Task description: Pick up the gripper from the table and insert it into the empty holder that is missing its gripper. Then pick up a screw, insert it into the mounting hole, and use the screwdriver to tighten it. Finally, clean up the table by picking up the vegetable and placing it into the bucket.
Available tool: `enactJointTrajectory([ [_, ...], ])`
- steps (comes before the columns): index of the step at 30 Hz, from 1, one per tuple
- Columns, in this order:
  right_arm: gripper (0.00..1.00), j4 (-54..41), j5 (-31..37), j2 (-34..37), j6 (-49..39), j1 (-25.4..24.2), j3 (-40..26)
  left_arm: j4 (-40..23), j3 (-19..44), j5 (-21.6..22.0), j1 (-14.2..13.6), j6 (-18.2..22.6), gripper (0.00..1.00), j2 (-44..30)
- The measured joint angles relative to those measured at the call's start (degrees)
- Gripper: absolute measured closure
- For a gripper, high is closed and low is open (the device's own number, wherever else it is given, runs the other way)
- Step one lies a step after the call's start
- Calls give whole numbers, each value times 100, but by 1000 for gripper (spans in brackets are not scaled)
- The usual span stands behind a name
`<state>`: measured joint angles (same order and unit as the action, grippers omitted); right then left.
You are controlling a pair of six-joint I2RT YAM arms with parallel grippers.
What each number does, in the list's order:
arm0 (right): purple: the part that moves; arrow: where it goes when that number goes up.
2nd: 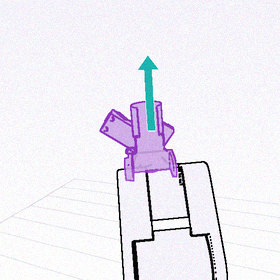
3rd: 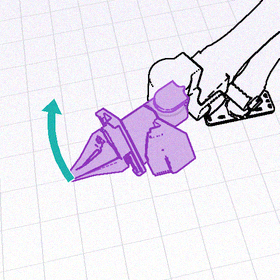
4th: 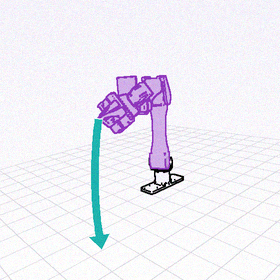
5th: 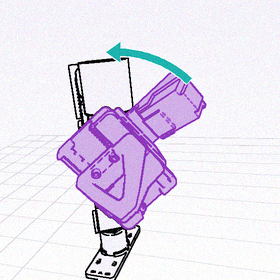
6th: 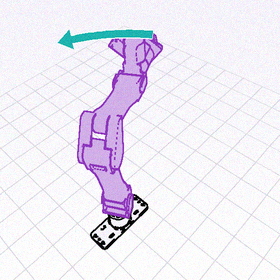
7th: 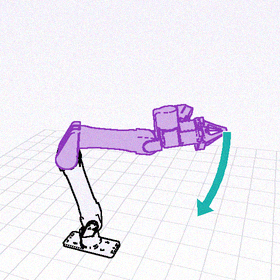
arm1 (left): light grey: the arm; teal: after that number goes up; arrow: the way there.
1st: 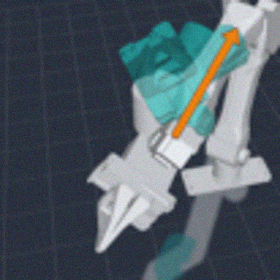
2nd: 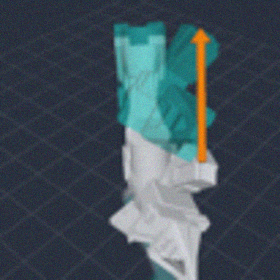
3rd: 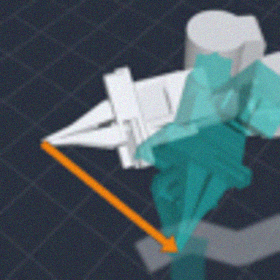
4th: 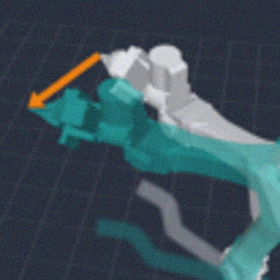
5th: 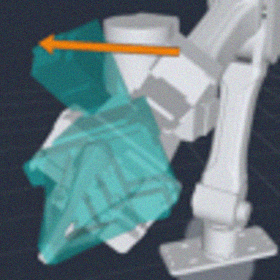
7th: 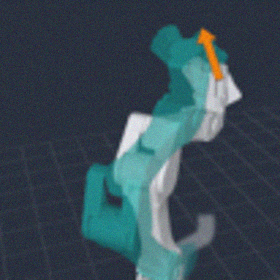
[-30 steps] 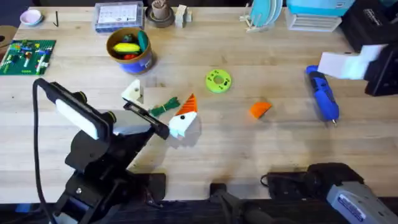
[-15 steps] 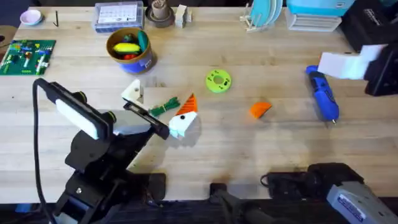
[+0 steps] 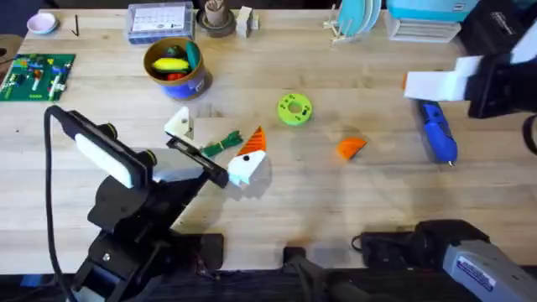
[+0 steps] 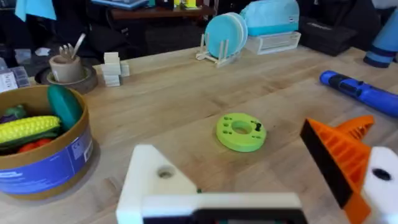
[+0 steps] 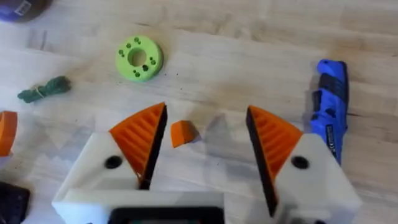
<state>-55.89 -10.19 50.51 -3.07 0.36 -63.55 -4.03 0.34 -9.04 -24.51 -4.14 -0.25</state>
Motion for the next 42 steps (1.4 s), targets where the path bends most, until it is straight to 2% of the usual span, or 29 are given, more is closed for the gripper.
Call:
enactJointTrajectory([
  [4, 179, -158, -108, 231, -18, 108, 0, 0, 0, 0, 0, 0, 8, 0],
  [14, 180, -267, -189, 238, -20, 668, 0, 0, 0, -2, 0, -2, 8, -2],
  [39, 177, -694, -252, 238, -112, 693, 11, 2, 0, -24, 0, -2, 8, 0],
  [42, 177, -698, -222, 238, -145, 802, 95, 36, 1, -289, 0, 0, 7, -1],
])
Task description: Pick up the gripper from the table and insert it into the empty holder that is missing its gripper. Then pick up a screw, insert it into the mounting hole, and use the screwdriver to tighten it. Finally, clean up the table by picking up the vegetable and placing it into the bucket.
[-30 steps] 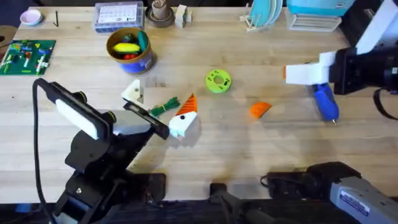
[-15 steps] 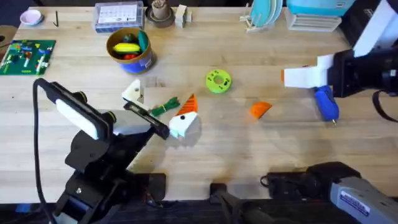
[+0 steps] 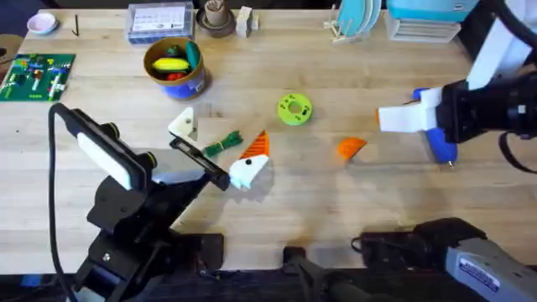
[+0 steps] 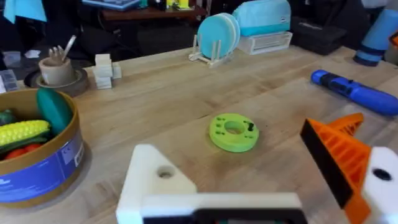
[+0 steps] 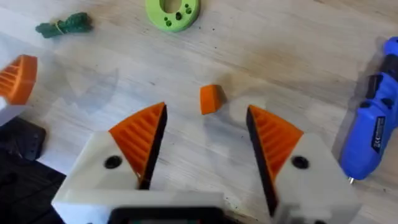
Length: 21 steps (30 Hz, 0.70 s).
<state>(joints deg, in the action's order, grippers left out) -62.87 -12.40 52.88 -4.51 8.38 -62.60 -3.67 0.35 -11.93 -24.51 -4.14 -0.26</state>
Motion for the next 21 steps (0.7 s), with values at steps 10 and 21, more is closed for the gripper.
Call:
enactJointTrajectory([
  [10, 177, -2, 17, 105, 4, 378, 17, 67, 1, -1349, 0, 3, 7, 1],
  [21, 177, -147, 47, 231, -2, 475, 21, 43, 1, -2773, 0, 2, 8, 1],
])
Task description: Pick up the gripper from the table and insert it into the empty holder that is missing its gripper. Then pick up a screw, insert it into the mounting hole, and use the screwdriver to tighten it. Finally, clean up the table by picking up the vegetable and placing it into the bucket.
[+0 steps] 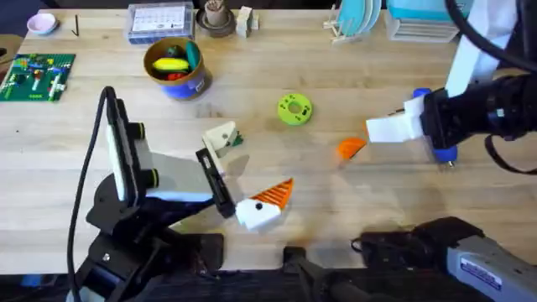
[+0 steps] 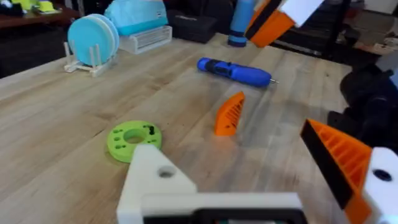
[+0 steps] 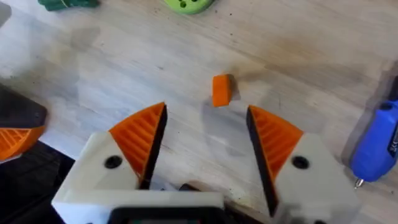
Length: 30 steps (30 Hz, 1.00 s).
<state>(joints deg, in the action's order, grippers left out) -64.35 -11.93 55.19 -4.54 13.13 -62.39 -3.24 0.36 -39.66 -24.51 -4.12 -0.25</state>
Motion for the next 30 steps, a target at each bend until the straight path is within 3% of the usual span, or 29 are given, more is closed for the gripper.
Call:
enactJointTrajectory([
  [5, 177, -215, 226, 167, -2, 0, 0, -15, 0, -261, 0, 0, 8, 0],
  [17, 177, -193, 564, 725, -22, 333, 31, -22, 0, -389, 0, 0, 8, 0],
  [30, 177, 679, 680, 757, -20, 599, 911, -22, 0, -411, 0, 0, 8, 0],
])
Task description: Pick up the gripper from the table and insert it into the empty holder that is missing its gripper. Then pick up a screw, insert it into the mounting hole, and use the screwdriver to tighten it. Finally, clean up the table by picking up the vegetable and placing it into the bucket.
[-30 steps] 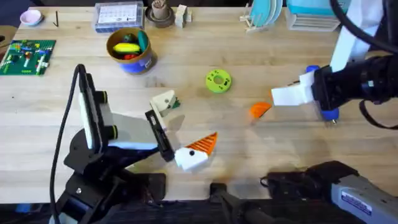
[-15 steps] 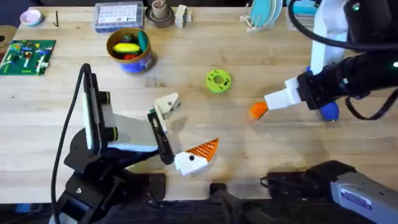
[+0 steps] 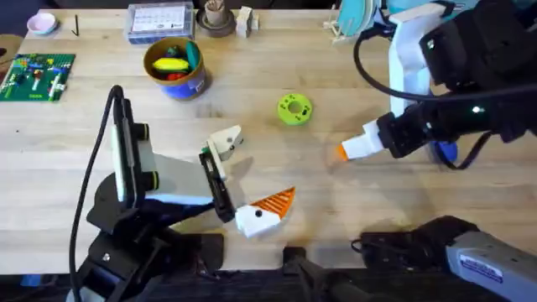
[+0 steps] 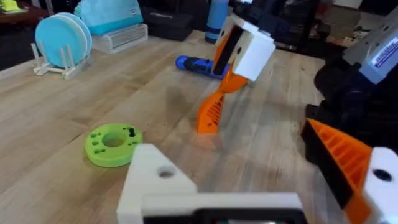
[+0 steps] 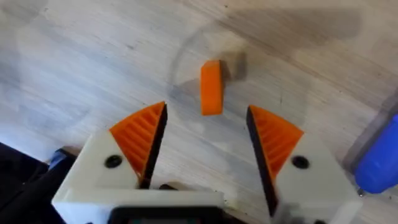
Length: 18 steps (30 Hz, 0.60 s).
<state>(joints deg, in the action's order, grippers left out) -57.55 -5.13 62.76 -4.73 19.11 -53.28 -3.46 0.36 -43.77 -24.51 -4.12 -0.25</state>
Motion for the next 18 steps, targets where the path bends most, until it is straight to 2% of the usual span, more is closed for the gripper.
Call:
enactJointTrajectory([
  [7, 177, 313, -2, 76, 0, 0, 352, 0, 0, 0, 0, 0, 8, -2],
  [18, 177, 551, -2, 879, 0, 0, 429, 0, 0, 0, 0, 0, 7, 0],
])
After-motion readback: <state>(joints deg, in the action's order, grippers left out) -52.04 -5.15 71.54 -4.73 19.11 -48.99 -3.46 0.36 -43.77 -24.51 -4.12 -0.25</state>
